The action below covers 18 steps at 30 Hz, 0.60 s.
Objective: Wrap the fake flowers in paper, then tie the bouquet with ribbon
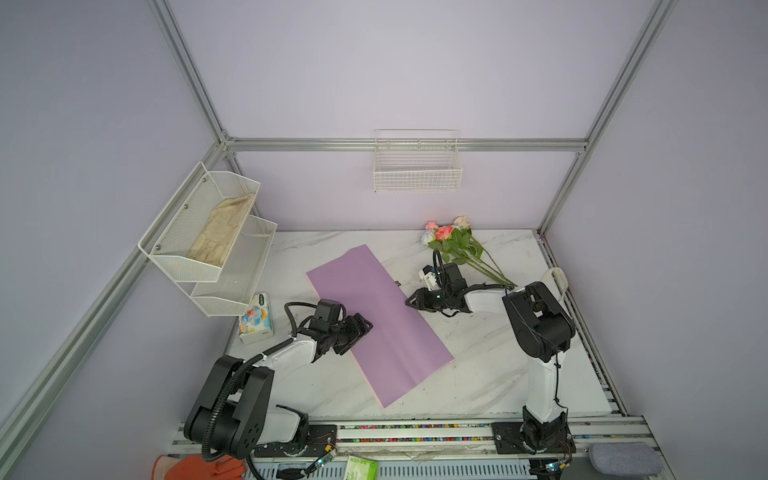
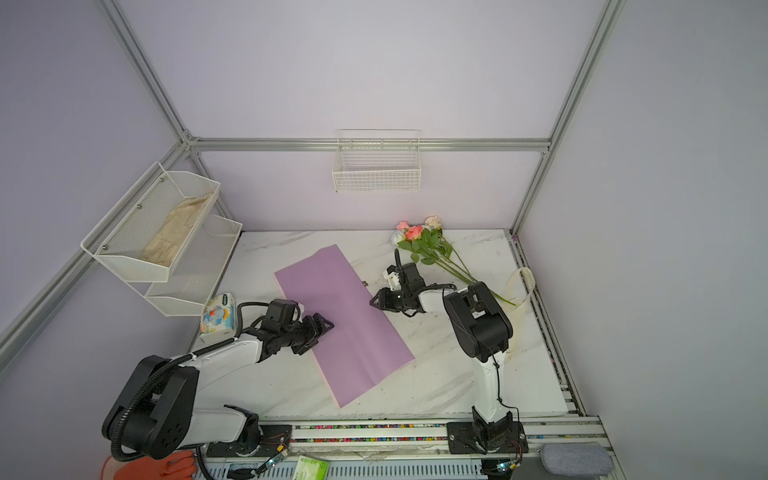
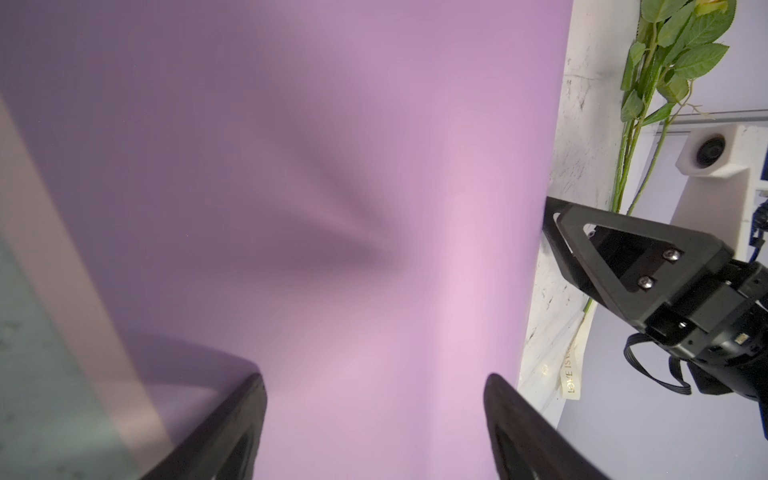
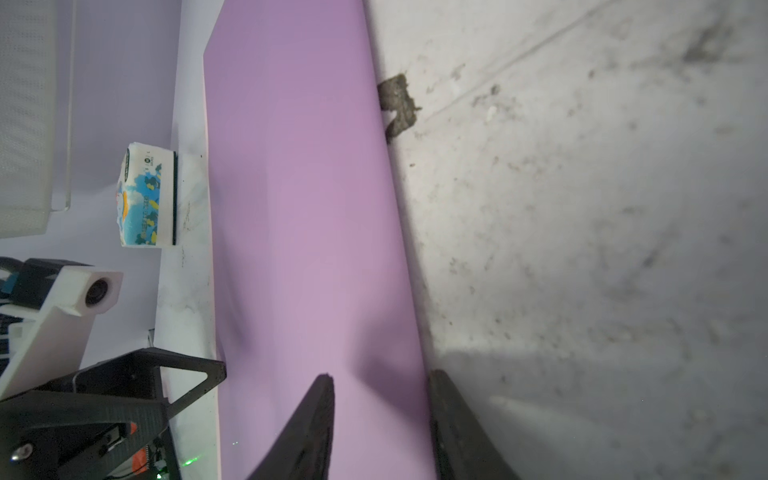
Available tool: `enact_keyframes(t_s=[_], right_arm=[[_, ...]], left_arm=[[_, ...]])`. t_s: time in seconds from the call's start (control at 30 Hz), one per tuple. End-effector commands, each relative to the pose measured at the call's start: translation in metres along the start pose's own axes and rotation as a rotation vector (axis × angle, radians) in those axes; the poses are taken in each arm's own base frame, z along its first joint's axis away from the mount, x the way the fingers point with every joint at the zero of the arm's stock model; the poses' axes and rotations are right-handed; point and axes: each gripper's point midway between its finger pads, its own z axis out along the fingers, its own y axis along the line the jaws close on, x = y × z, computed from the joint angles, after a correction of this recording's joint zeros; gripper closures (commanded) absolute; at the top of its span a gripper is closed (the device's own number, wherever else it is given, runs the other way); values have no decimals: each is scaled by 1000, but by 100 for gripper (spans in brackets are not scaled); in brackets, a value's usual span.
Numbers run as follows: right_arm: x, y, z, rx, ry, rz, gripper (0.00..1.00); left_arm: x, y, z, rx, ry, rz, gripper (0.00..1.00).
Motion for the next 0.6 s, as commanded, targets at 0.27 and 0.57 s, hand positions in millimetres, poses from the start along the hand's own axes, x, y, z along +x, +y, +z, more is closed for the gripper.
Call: enact_keyframes(t_s=[0.27,0.57], right_arm=[[29,-26,-45,199,35,17,41],[43,-37,-27,177,101,31,46]], left_arm=[[10,17,-30,-93,-38,-19,14],[18,14,-29,-84,14,-29,15]])
